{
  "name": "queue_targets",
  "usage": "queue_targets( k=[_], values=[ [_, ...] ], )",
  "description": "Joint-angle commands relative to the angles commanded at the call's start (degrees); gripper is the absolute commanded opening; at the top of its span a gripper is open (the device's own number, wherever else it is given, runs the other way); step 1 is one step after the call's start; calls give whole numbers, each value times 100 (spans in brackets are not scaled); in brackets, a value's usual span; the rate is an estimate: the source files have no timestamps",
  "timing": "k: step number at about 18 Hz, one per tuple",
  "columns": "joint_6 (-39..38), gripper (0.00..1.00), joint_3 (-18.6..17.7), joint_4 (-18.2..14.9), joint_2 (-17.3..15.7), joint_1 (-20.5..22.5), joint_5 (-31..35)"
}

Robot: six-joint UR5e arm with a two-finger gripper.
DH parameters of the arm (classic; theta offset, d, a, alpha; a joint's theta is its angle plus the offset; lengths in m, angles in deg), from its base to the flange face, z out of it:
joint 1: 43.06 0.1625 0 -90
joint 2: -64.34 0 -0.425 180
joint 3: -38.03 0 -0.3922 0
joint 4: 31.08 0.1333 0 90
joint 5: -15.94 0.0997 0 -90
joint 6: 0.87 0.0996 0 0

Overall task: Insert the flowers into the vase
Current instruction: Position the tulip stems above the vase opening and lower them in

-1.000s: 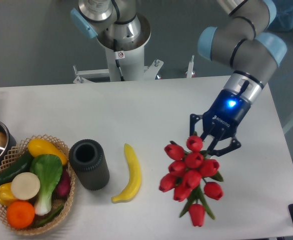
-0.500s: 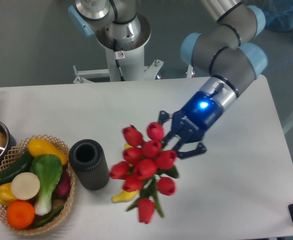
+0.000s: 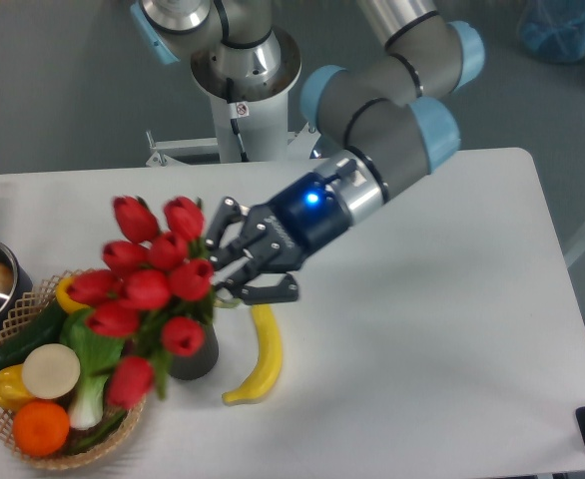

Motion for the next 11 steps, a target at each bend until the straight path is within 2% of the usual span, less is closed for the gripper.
queue_targets(
  k=[5, 11],
  values=[
    [413, 27, -62, 0, 52, -140, -642],
    [941, 27, -351, 0, 210, -150, -1090]
  ],
)
